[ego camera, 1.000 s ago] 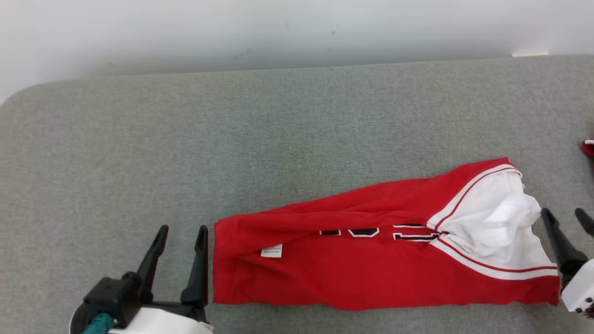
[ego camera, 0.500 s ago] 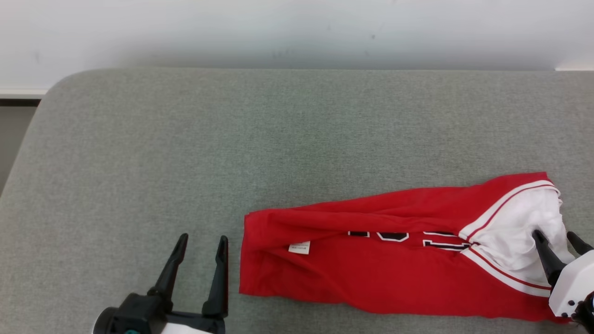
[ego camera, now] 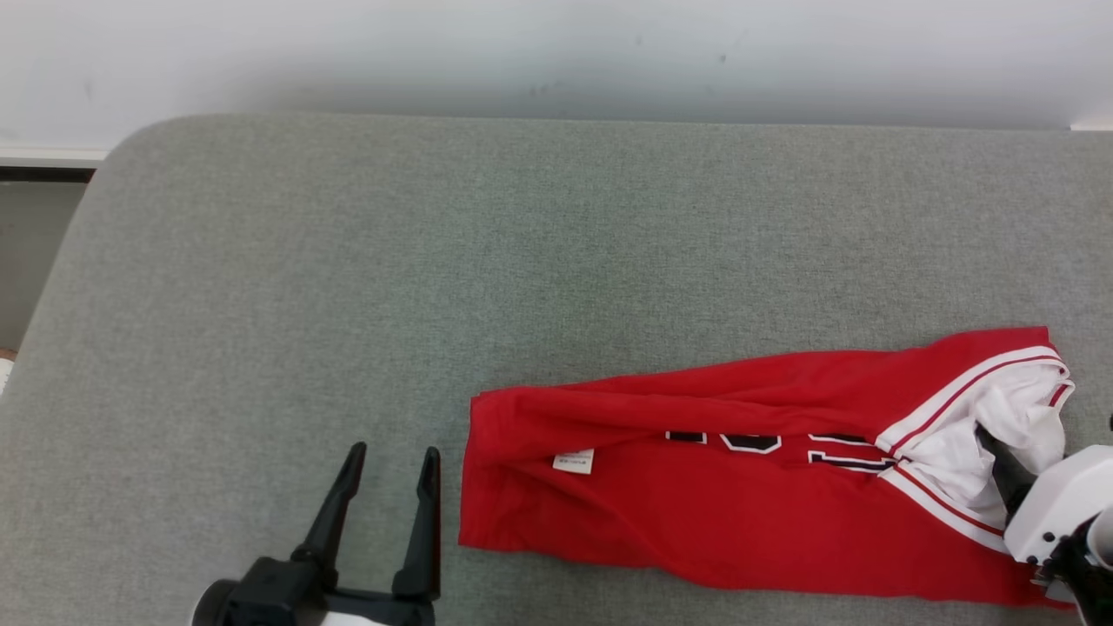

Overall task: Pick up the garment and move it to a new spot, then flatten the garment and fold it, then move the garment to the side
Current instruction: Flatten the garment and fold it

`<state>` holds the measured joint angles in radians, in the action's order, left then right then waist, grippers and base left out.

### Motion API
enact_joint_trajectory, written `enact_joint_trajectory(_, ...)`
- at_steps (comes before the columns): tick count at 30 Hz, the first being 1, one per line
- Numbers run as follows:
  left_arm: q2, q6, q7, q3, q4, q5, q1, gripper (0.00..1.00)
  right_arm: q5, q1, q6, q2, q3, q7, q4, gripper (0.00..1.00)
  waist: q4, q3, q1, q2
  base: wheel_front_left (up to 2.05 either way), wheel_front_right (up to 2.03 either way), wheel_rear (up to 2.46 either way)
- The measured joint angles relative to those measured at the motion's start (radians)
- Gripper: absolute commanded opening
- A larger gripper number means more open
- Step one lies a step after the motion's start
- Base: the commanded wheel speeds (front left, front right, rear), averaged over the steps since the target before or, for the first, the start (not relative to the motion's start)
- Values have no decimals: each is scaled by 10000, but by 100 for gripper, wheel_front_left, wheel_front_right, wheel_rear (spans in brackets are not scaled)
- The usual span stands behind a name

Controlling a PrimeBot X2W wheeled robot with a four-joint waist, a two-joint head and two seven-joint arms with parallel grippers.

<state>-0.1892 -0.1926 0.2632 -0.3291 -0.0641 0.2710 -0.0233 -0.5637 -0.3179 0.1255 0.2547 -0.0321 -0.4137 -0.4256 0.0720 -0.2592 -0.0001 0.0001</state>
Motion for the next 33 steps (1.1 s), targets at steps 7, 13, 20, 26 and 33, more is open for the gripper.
enact_joint_trajectory(7,359,351,0,267,234,-345,235,100,-1285,-71,50,336,688,121,6,0,6,226,1,0,0,0,0)
enact_joint_trajectory(13,541,602,0,533,372,-696,657,100,-1691,186,63,1166,326,447,-163,0,-169,624,0,0,0,0,0)
enact_joint_trajectory(20,763,826,0,794,594,-882,1099,100,-1799,591,63,2176,-596,412,-115,0,-469,1200,0,0,0,0,0)
enact_joint_trajectory(26,1003,1001,0,855,704,-976,1296,100,-1636,995,61,2627,-934,-153,802,0,-622,1581,0,0,0,0,0)
enact_joint_trajectory(33,1225,1152,0,763,895,-1045,1361,100,-1524,1058,61,2115,-280,-1256,2598,0,-583,1627,0,0,0,0,0)
